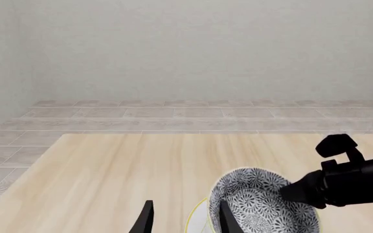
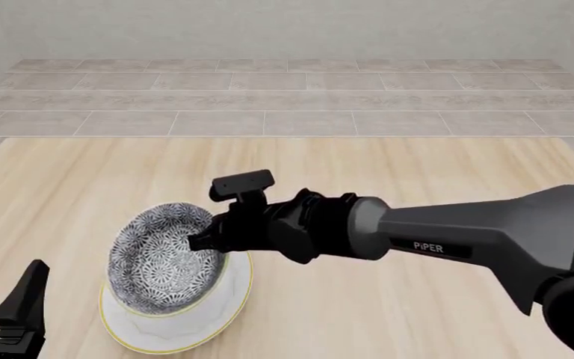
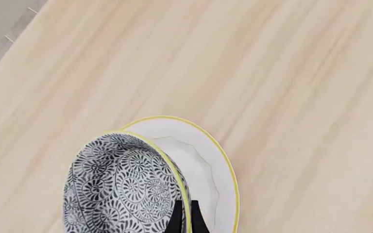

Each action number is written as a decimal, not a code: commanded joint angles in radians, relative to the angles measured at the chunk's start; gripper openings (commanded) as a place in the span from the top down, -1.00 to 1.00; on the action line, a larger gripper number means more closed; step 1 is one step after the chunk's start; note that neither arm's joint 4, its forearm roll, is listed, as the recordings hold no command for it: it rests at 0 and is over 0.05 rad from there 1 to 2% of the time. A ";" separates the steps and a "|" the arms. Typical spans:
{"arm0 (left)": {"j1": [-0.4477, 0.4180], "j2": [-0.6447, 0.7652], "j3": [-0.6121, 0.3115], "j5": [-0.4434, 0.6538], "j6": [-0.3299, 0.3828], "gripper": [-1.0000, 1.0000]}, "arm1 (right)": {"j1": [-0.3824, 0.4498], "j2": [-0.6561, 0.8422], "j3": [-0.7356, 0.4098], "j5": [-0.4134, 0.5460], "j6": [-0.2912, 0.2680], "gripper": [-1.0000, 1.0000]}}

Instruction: Put the bowl on the plate.

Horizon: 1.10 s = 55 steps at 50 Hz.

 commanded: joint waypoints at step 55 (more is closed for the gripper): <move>0.000 0.000 0.000 0.000 0.000 -1.00 | 0.001 0.044 0.017 -0.040 0.015 1.00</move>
